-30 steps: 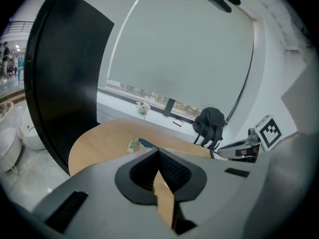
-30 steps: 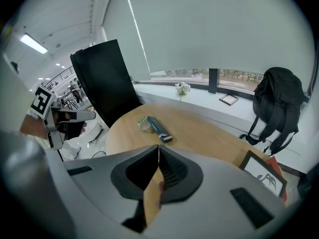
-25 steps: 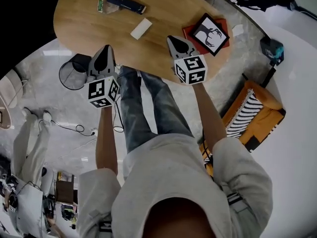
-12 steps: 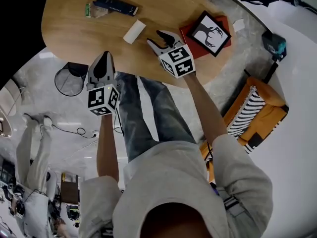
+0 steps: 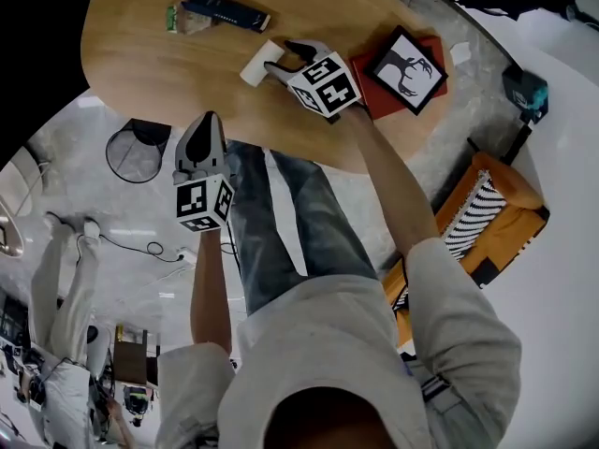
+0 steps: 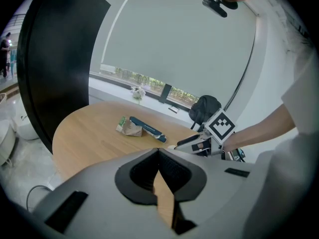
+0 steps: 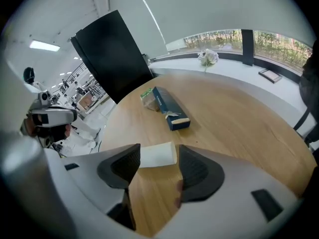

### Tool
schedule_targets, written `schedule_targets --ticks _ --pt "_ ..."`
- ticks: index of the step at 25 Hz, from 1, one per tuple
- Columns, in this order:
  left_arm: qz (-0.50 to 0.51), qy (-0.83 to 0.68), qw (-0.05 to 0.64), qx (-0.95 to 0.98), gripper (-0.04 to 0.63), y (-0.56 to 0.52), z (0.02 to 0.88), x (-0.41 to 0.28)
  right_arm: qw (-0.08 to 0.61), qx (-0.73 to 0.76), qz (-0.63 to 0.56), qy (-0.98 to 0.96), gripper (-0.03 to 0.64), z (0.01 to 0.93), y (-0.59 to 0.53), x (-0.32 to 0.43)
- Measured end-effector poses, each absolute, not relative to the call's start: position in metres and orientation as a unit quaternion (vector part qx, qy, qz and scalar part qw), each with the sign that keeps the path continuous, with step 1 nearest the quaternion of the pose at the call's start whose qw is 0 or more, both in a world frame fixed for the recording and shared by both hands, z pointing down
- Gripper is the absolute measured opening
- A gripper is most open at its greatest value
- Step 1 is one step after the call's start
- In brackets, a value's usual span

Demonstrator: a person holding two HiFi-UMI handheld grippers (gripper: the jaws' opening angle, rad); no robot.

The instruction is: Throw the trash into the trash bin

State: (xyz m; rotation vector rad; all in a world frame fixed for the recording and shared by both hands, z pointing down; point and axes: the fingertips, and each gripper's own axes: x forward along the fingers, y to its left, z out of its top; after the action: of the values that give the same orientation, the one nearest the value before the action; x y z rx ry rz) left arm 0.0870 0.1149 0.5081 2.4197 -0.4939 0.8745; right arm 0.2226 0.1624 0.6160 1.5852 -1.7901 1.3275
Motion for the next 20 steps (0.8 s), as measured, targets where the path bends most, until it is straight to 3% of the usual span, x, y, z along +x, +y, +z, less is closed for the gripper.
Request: schedule_targets --ticks 8,15,20 --pt "0.319 -0.191 0.263 0.890 0.018 0.117 0.511 0.079 0.230 0.513 0.499 -0.660 0.228 0.636 0.167 0.208" --pt "0.309 -0.195 0.261 0.893 0.018 0.112 0.503 0.083 0.222 0.504 0.492 -0.674 0.110 0.617 0.181 0.200" --pt "0.300 -0.202 0.255 0.897 0.018 0.108 0.494 0.082 0.213 0.501 0.477 -0.690 0.064 0.595 0.188 0.185"
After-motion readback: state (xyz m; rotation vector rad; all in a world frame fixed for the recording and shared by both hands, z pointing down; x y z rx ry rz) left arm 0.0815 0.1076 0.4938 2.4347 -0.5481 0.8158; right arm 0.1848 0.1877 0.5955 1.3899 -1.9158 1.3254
